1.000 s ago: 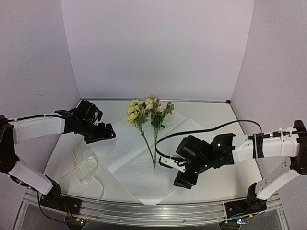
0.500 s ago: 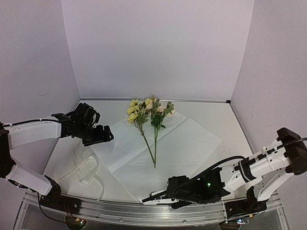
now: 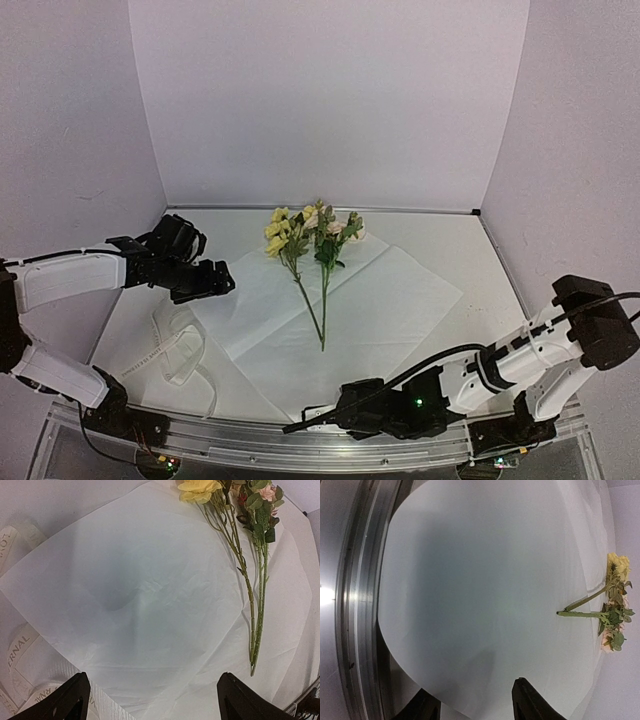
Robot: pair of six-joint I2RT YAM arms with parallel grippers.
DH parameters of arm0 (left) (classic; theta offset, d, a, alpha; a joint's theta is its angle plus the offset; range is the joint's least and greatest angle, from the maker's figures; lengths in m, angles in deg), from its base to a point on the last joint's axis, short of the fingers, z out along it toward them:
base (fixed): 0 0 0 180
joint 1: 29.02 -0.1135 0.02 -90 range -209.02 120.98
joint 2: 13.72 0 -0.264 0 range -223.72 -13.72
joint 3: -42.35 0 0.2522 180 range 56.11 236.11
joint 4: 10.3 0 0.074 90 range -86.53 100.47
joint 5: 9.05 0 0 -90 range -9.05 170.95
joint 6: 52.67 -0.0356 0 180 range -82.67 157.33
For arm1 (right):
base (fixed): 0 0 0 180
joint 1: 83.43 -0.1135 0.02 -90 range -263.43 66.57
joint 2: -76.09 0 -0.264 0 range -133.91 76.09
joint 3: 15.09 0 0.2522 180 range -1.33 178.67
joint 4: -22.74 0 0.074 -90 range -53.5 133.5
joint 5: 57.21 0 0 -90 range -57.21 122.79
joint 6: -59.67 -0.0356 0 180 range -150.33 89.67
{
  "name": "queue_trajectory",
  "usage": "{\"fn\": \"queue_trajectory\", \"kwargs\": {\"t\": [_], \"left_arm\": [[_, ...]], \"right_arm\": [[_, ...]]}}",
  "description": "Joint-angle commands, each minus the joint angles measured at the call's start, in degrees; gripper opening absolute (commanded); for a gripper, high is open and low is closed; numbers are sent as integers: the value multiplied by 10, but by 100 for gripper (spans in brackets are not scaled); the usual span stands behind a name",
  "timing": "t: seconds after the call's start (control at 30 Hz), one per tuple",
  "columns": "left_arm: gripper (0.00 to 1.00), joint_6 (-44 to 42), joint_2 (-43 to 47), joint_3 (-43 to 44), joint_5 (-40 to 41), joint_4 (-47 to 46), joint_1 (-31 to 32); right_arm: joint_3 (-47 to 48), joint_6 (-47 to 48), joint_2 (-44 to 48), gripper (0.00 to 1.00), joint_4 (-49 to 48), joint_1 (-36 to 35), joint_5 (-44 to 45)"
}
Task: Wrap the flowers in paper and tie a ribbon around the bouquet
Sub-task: Pick up the bottom corner of the flattened wrapping paper from the center of the board.
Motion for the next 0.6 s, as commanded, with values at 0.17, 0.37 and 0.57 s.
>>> {"fn": "queue_trajectory", "kwargs": {"t": [0.17,0.37,0.57], "left_arm": [[91,-2,-16,18,9,-1,1],[91,-4,-13,31,9,9,1],[91,-7,5,33,9,18,1]], "right_arm": [[25,-34,-16,17,-21,-5,24],[36,-53,9,0,3,-5,19],[69,-125,68,0,126,-5,-45]]}}
